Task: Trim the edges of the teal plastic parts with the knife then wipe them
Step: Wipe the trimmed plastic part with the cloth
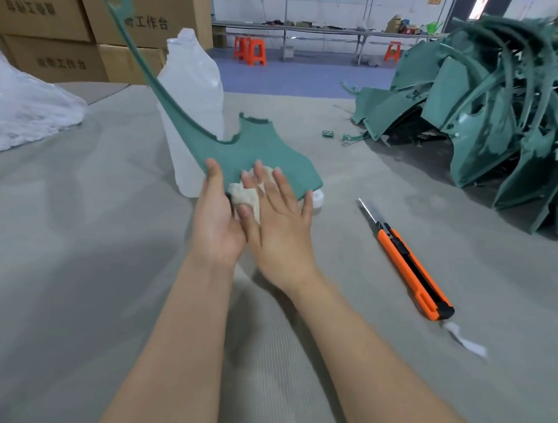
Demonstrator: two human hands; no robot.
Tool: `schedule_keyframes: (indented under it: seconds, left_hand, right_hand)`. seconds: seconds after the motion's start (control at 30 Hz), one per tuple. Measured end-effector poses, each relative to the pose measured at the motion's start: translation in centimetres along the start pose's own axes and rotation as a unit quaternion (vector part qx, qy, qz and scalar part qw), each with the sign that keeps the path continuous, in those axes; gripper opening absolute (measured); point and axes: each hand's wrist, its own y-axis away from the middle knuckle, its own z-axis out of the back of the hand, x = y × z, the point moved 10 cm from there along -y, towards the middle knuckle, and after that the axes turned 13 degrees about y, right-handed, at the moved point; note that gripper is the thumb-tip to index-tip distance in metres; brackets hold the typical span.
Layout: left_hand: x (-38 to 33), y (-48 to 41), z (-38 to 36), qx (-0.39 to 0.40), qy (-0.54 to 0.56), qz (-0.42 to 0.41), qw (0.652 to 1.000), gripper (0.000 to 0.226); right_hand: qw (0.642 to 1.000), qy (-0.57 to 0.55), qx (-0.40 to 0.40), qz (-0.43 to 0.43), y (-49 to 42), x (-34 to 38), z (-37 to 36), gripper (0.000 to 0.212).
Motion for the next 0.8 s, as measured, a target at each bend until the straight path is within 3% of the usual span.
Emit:
schedule_keyframes:
  seconds: [0.13, 0.27, 0.33, 0.4, 0.47, 0.5, 0.57, 0.73, 0.8]
  left_hand:
    - [-0.1, 0.3, -0.7, -0.001, -0.056, -0.043, 0.997, 0.053]
    - [-1.7, 0.6, -0.9, -0.004, -0.046, -0.13, 0.991, 0.034]
    - [-2.4, 0.8, -1.1, 0.0, -0.04, -0.161, 0.986, 0.024]
    - [-2.4, 0.9, -1.4, 0.013, -0.029, -0.166, 0.986, 0.022]
    - [-2.1, 1.1, -1.8, 0.032, -0.019, -0.156, 0.987, 0.021]
    - [-1.8, 1.2, -2.0, 0.04, -0.022, -0.147, 0.988, 0.023]
    - [-1.0, 1.2, -2.0, 0.04, -0.029, -0.127, 0.991, 0.029]
    - [1.6, 1.3, -2.0, 0.014, -0.025, -0.062, 0.998, 0.032]
    - [2.5, 1.3, -2.5, 0.029, -0.026, -0.038, 0.999, 0.031]
  right_hand:
    - [0.971, -0.069, -0.004, -0.231, -0.2, -9.0, 0.4, 0.045]
    - [0.873, -0.269, -0.104, -0.394, 2.0, -13.2, 1.7, 0.036]
    - [0.8, -0.378, -0.15, -0.44, 2.8, -13.7, 2.3, 0.035]
    - [0.723, -0.525, -0.107, -0.436, 2.1, -12.0, 0.8, 0.032]
    - [0.67, -0.643, -0.037, -0.369, 1.0, -7.9, -1.1, 0.027]
    - [0.66, -0.664, -0.005, -0.352, 0.8, -6.0, -2.0, 0.024]
    - [0.679, -0.651, 0.017, -0.34, 0.9, -4.0, -2.8, 0.02]
    - [0.741, -0.543, -0.089, -0.384, 1.3, -7.3, -0.8, 0.028]
    - [0.749, -0.521, -0.118, -0.391, 1.5, -8.4, 0.0, 0.03]
